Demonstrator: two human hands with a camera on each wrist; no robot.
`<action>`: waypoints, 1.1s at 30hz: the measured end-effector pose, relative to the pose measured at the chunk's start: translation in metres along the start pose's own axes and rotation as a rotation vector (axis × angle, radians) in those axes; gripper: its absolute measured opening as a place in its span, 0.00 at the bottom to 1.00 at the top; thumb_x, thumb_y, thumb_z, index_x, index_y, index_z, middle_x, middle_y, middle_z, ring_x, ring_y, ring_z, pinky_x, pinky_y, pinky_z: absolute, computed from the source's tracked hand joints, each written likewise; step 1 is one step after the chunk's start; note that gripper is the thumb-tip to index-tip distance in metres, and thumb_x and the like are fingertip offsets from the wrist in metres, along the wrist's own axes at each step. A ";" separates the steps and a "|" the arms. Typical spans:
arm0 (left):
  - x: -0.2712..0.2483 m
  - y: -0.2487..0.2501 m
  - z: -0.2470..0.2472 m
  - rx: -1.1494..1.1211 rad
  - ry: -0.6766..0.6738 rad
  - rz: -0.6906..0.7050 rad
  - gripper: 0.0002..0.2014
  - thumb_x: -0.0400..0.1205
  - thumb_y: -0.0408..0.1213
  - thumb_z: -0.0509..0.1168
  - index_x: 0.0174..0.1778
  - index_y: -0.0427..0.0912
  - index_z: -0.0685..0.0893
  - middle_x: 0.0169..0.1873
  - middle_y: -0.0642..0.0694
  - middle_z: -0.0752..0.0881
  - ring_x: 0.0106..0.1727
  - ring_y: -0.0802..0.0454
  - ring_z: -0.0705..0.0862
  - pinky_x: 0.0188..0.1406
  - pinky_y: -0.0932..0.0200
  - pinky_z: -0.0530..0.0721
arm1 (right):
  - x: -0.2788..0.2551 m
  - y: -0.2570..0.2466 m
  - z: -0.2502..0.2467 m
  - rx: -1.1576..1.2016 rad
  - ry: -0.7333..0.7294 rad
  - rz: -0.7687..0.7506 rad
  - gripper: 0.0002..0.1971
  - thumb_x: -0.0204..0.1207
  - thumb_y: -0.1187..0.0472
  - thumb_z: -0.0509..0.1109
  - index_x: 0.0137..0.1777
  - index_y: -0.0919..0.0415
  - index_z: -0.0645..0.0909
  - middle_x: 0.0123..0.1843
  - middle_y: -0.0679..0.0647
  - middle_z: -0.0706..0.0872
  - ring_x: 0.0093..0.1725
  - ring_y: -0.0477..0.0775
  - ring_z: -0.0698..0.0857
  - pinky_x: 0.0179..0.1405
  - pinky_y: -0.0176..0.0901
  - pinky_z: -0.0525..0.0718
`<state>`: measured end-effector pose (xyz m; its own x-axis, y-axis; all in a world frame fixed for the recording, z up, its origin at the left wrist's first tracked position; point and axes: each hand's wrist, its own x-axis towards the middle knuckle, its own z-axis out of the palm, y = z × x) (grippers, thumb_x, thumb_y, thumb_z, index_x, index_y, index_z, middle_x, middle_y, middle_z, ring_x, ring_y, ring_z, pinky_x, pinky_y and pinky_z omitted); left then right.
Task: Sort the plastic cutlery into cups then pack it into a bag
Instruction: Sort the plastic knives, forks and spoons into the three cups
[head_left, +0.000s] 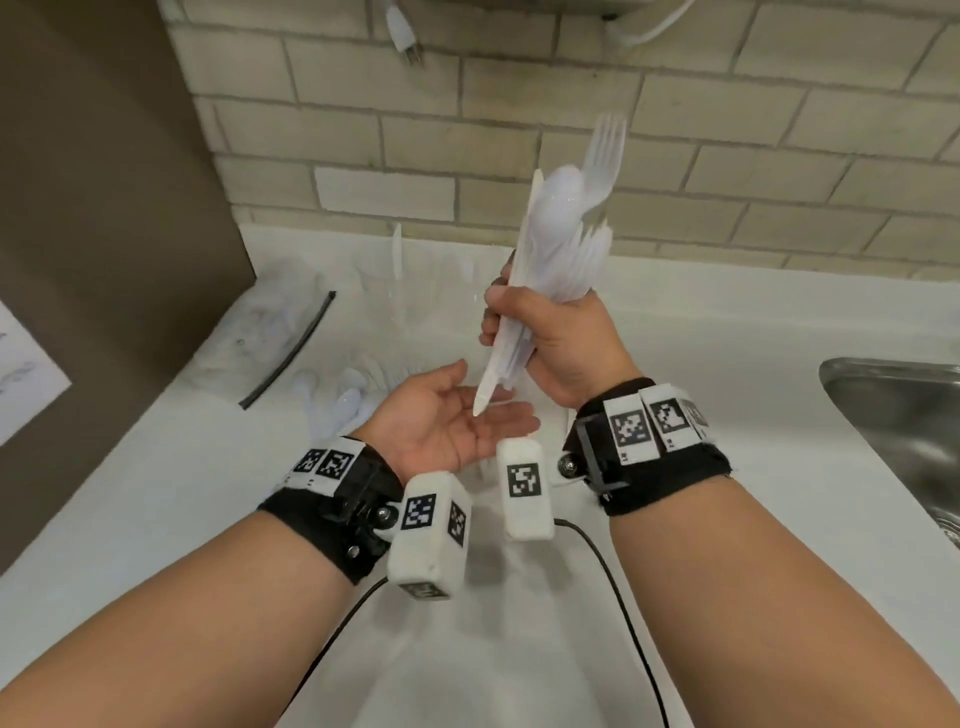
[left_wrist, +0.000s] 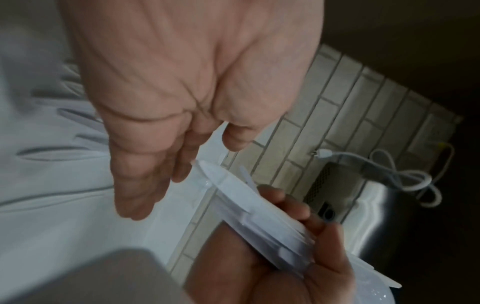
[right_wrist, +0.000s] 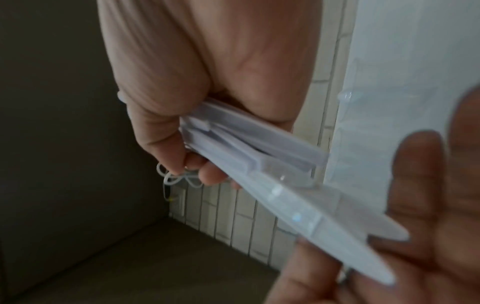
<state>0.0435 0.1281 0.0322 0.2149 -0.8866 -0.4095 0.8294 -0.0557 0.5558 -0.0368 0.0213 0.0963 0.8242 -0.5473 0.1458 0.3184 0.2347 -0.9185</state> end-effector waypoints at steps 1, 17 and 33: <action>-0.006 0.003 -0.002 -0.042 -0.025 0.020 0.25 0.87 0.45 0.51 0.66 0.23 0.75 0.65 0.21 0.78 0.66 0.26 0.79 0.66 0.34 0.78 | -0.001 0.005 0.008 -0.038 -0.019 -0.010 0.07 0.67 0.73 0.72 0.42 0.63 0.80 0.32 0.56 0.80 0.31 0.56 0.81 0.36 0.48 0.83; -0.049 0.032 -0.037 -0.046 0.021 0.190 0.25 0.86 0.52 0.50 0.68 0.41 0.80 0.63 0.41 0.83 0.65 0.38 0.81 0.64 0.36 0.77 | -0.004 0.060 0.062 -0.385 -0.093 0.089 0.04 0.69 0.70 0.75 0.43 0.68 0.85 0.36 0.62 0.88 0.40 0.60 0.89 0.44 0.59 0.87; -0.060 0.043 -0.013 0.685 0.384 0.717 0.07 0.78 0.36 0.69 0.36 0.42 0.91 0.41 0.44 0.93 0.46 0.47 0.90 0.55 0.41 0.87 | -0.007 0.066 0.066 -0.559 -0.412 0.268 0.18 0.65 0.79 0.71 0.55 0.70 0.79 0.39 0.61 0.83 0.38 0.56 0.83 0.42 0.52 0.85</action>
<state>0.0730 0.1847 0.0719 0.7860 -0.6169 0.0408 0.0027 0.0694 0.9976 0.0093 0.0934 0.0589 0.9840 -0.1572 -0.0842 -0.1132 -0.1859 -0.9760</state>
